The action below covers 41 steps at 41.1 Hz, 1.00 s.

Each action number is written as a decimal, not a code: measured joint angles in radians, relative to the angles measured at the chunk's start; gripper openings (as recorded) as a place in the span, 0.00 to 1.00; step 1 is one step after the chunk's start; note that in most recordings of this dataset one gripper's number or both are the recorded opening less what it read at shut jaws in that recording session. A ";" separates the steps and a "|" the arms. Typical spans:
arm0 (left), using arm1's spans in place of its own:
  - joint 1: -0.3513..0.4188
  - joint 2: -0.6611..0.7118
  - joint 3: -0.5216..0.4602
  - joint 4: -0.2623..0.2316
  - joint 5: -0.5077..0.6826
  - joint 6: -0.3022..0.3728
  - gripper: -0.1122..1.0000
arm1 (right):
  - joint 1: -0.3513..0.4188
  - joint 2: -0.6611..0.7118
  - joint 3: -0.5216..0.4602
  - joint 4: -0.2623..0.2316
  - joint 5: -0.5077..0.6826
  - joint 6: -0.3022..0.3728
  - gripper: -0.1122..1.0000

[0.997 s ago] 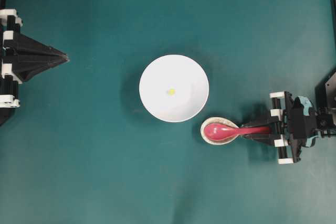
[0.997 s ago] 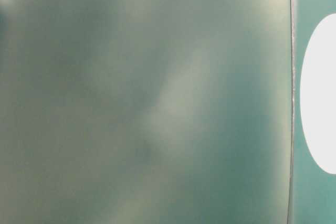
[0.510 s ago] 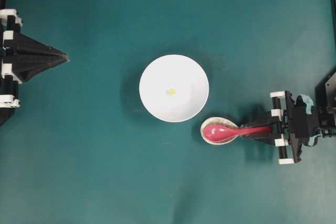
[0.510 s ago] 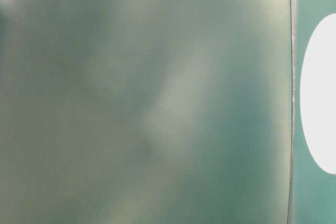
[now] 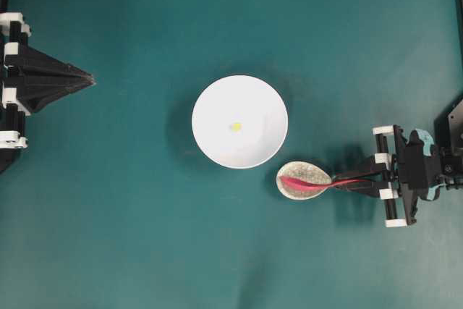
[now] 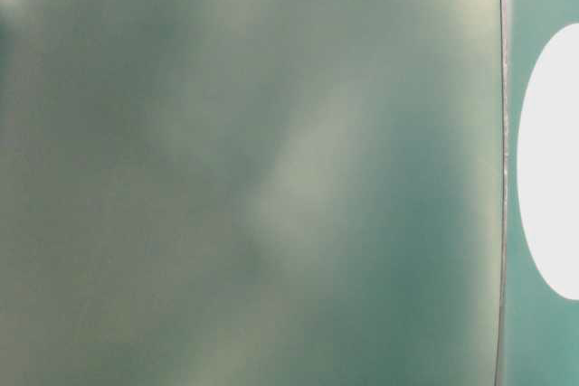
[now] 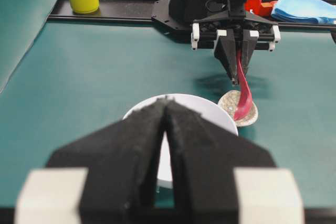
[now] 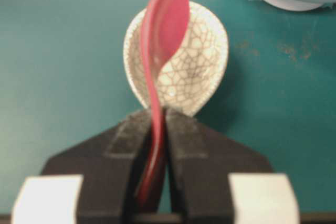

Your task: Scoop the yellow hexagonal prism block from the bowl with a spoon using the right arm.

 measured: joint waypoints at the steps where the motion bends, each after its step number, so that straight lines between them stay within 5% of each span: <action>1: 0.000 0.000 0.000 -0.002 0.002 0.000 0.14 | 0.002 -0.002 0.000 0.000 0.000 0.000 0.19; 14: 0.000 0.000 0.000 -0.002 0.002 0.000 0.14 | 0.000 -0.012 0.000 0.000 0.040 0.000 0.23; 31: 0.000 0.000 0.000 -0.002 0.002 0.000 0.14 | 0.000 -0.055 -0.002 0.000 0.089 -0.003 0.51; 41: 0.000 0.000 0.000 -0.002 0.002 0.000 0.14 | -0.002 -0.063 0.002 0.000 0.095 -0.003 0.52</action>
